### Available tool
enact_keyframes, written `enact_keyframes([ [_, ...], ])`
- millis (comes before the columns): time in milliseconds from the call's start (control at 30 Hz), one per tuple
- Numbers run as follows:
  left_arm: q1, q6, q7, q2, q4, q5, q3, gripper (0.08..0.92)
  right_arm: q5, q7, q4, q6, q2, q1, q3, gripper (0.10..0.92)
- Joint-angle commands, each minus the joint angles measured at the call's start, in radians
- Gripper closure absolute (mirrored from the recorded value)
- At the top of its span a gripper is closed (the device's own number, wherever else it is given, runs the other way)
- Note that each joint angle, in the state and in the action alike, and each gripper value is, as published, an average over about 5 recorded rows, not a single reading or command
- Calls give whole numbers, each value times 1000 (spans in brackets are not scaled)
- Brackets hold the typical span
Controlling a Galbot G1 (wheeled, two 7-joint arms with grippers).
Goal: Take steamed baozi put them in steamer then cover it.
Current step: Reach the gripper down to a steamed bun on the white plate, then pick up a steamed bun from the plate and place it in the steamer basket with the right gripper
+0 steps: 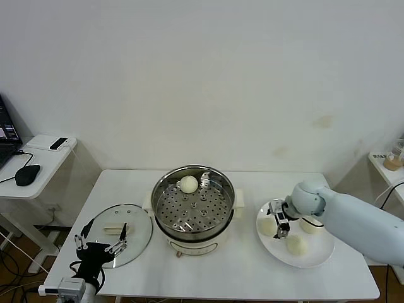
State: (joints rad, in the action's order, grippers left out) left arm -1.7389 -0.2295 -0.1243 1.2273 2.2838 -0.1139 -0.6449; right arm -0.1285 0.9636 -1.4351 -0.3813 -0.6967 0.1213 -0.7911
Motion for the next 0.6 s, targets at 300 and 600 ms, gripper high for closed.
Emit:
enact_keyframes([
  [300,6,-1,-1,3,-3,1,7,177,-16,1,60,-13,-44,21,13,327],
  [600,3,-1,-1,0,9,1,8,177,13,61,6,-11,11,-51,8,410],
])
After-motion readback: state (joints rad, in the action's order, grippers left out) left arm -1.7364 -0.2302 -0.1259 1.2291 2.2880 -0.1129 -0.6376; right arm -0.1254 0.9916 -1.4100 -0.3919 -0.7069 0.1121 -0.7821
